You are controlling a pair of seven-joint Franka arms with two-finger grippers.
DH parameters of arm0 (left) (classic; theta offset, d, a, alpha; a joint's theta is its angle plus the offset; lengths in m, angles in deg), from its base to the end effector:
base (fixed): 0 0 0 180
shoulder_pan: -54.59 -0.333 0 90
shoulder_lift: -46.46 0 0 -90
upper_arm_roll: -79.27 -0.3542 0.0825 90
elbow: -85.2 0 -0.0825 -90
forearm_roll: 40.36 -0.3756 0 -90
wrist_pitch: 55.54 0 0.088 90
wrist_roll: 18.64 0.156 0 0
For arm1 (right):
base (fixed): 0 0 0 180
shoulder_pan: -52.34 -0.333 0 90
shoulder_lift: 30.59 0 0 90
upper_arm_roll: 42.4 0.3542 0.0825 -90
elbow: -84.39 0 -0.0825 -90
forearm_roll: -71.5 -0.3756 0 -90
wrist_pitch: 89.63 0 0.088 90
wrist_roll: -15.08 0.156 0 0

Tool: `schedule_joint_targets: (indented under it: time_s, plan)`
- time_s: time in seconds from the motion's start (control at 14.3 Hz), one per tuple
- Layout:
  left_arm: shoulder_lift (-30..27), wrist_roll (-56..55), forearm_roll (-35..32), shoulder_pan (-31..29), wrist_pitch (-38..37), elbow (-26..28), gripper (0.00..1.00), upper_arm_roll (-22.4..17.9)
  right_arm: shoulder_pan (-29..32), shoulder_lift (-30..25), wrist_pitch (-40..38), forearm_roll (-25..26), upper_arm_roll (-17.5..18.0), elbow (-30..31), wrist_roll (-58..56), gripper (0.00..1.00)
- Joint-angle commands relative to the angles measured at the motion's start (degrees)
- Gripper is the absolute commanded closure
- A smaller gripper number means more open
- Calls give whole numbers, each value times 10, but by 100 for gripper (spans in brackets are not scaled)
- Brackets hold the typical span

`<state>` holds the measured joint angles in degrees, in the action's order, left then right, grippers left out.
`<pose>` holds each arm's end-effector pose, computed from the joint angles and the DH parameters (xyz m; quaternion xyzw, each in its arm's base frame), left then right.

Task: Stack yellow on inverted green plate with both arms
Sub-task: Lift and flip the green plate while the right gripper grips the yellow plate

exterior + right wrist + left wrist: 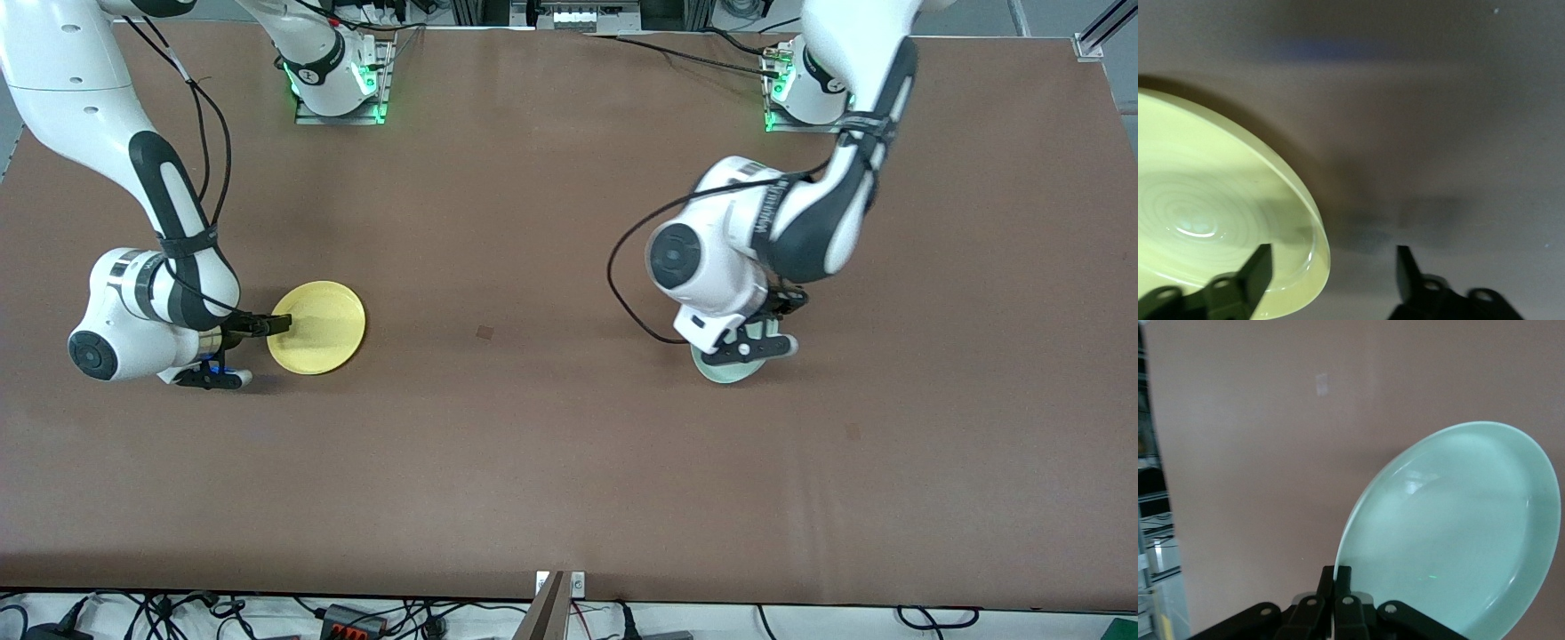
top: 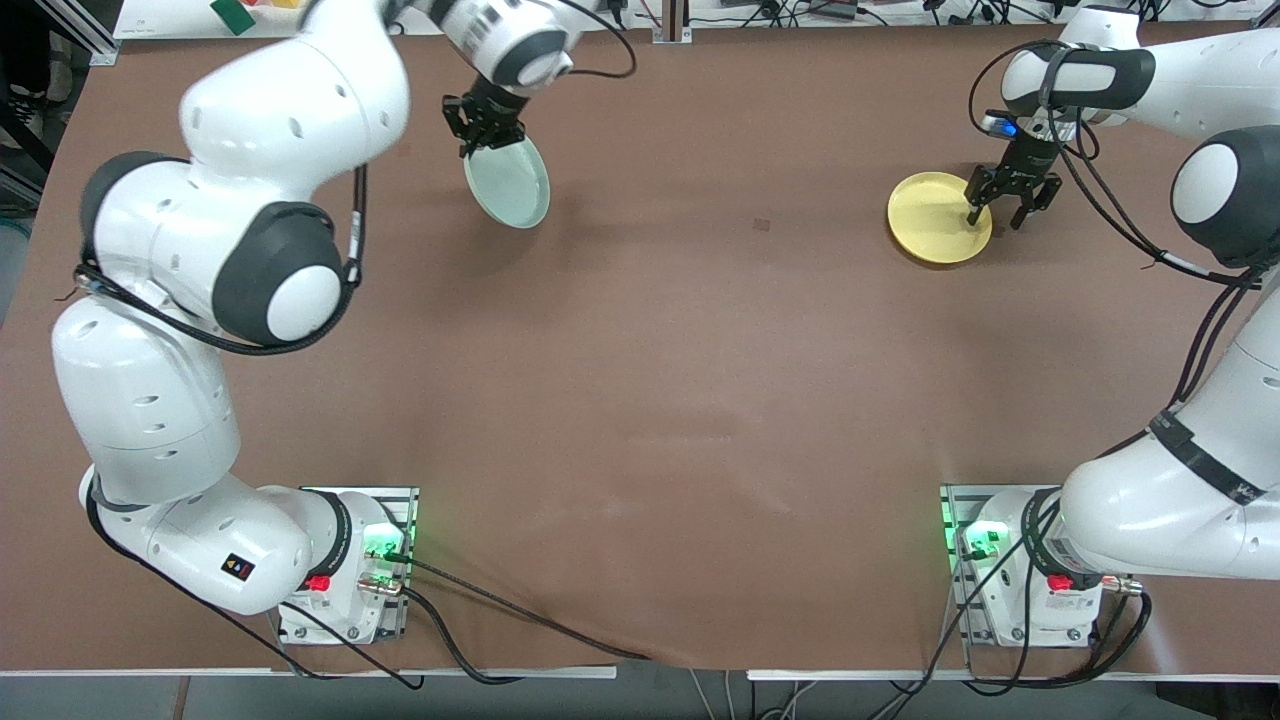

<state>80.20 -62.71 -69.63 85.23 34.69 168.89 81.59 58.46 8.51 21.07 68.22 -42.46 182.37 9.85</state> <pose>0.5910 -0.2876 0.3191 -0.9447 -0.0319 0.0323 0.3247 0.6104 -0.0595 0.1582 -0.9731 0.0240 0.2246 0.0460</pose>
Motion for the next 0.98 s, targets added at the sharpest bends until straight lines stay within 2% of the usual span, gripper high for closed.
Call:
schedule_joint_targets:
  time_s: [0.0,0.07,0.14,0.35,0.42,0.63,0.91]
  plan:
    - [31,-86,-53,61,-29,-4,99,-9,4,7,-3,-9,5,-9,-9,41]
    - [46,-105,-63,78,-45,-5,99,-12,4,7,-3,-9,5,-9,-12,44]
    - [54,-126,-79,93,-54,-6,99,-14,3,7,-7,-9,5,-9,-17,54]
    - [63,-143,-88,104,-61,-25,99,-13,3,6,-9,-8,6,-9,-19,92]
    - [67,-144,-88,105,-63,-30,99,-13,2,5,-10,-8,6,-10,-20,100]
    - [77,-176,-85,109,-62,-30,99,-11,1,2,-16,-9,8,-25,-21,100]
    - [86,-211,-77,110,-59,-29,99,-8,0,2,-123,-10,9,-94,-57,100]
